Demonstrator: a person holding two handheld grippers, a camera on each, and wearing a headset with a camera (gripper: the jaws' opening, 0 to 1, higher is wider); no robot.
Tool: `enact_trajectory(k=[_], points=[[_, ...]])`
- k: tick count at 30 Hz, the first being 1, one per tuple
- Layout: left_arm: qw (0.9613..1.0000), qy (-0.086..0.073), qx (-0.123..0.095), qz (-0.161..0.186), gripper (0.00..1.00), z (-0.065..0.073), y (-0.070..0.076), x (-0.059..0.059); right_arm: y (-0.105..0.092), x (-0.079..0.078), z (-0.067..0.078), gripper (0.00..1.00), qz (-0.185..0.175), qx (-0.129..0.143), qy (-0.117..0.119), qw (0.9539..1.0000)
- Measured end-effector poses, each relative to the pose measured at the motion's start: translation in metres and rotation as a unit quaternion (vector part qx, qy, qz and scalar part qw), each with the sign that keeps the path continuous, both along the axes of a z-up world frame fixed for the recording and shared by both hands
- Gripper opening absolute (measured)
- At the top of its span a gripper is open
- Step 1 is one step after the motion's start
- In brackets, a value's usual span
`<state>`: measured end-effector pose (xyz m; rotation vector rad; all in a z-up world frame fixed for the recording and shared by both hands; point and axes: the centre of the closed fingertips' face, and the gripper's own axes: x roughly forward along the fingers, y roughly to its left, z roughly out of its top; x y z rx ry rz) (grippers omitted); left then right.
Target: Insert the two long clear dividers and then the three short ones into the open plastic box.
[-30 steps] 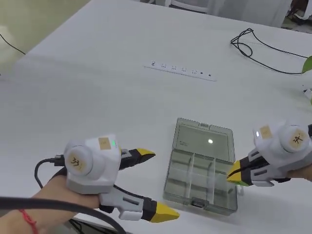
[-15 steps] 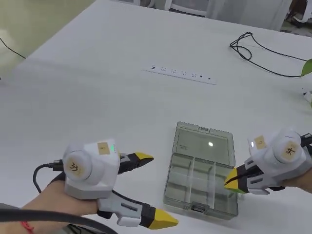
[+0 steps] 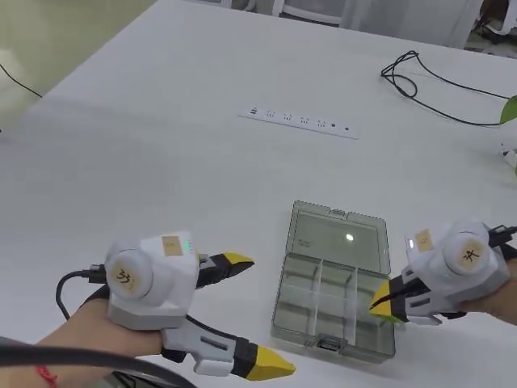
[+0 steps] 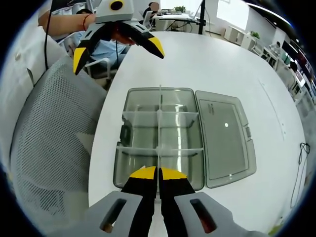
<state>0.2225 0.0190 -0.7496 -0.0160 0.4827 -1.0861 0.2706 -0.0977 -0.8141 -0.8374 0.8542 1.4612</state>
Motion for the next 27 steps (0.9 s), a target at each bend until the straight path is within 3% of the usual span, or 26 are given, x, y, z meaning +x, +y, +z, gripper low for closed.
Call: enact_trajectory(k=[15,27], points=[[1.0,0.002,0.001,0.0,0.93,-0.003,0.002,0.0,-0.002,0.002,-0.002,0.04,-0.012,-0.002,-0.004,0.9999],[1.0,0.001,0.004,0.0,0.95,-0.001,0.003,-0.001,-0.009,0.01,0.019,0.14,-0.062,0.034,-0.013,0.9974]])
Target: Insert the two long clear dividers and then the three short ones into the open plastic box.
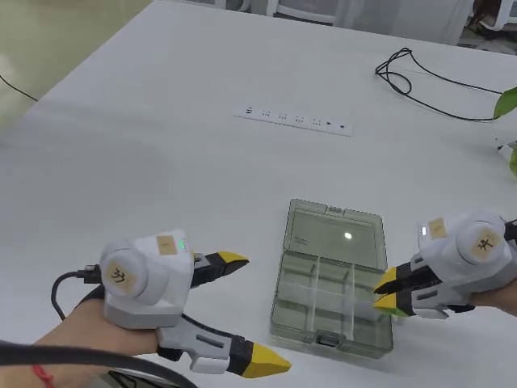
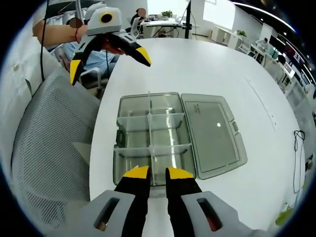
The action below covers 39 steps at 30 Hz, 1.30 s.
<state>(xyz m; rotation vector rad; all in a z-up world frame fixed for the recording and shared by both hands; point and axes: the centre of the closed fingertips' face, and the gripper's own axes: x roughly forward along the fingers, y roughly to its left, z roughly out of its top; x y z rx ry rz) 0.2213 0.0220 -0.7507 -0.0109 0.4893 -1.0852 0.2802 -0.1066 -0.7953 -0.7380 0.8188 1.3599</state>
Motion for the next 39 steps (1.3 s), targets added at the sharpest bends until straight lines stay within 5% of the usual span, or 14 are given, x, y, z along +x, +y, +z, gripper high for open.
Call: enact_trajectory(k=[12,20,31,39], points=[[0.9999,-0.002,0.01,0.003,1.0,-0.002,0.004,0.001,-0.013,-0.005,0.021,0.29,-0.055,0.043,-0.01,0.9975],[0.9999,-0.009,0.014,0.001,1.0,-0.001,0.004,0.003,-0.032,-0.011,0.03,0.39,-0.106,0.074,-0.016,0.9914],[0.9998,-0.004,0.018,0.004,1.0,-0.005,0.005,0.002,-0.053,-0.027,0.033,0.53,-0.165,0.12,-0.024,0.9788],[0.9997,-0.003,0.022,0.012,1.0,-0.01,0.007,0.002,-0.065,-0.035,0.028,0.64,-0.215,0.161,-0.025,0.9631]])
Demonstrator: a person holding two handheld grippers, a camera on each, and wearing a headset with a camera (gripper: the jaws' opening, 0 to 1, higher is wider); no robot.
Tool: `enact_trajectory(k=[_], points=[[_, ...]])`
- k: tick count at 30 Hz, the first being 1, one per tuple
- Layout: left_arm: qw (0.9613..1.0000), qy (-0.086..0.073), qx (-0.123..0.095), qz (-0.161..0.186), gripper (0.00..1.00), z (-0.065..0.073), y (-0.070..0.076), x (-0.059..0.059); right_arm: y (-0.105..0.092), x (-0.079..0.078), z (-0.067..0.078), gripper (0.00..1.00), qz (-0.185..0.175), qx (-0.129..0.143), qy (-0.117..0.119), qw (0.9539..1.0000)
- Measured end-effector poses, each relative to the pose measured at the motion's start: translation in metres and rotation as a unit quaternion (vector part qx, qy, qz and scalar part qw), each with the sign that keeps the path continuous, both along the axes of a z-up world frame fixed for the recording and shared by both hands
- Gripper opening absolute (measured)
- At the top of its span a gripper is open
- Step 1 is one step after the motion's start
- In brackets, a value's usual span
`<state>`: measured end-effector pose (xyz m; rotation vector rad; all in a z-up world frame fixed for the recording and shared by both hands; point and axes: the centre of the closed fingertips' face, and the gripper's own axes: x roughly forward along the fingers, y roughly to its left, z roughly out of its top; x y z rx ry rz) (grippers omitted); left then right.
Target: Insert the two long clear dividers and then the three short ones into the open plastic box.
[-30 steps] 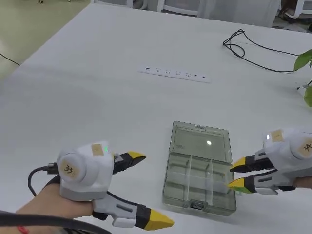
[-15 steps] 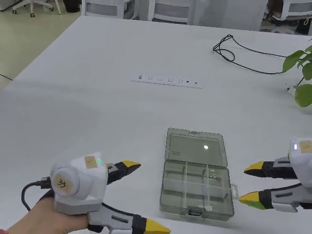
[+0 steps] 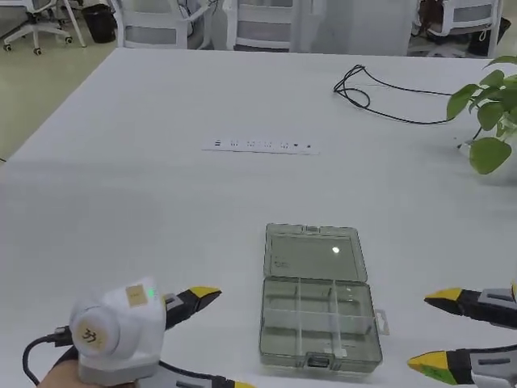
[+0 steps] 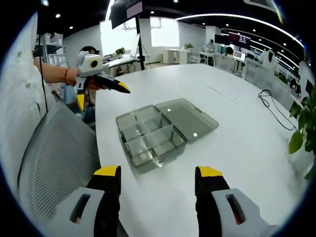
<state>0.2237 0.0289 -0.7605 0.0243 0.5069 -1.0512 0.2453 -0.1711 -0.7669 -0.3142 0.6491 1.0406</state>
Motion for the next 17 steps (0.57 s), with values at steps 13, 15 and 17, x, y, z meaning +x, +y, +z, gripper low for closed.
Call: enact_trajectory(k=[13,15,17], points=[[1.0,0.005,0.007,0.005,1.0,-0.007,0.001,0.002,-0.02,-0.005,-0.012,0.7,-0.036,0.004,0.005,0.9993],[0.9999,0.005,0.008,0.005,1.0,-0.007,0.002,0.003,-0.021,-0.004,-0.012,0.7,-0.037,0.004,0.004,0.9993],[0.9999,0.006,0.008,0.005,1.0,-0.008,0.002,0.003,-0.022,-0.003,-0.012,0.71,-0.038,0.002,0.004,0.9993]])
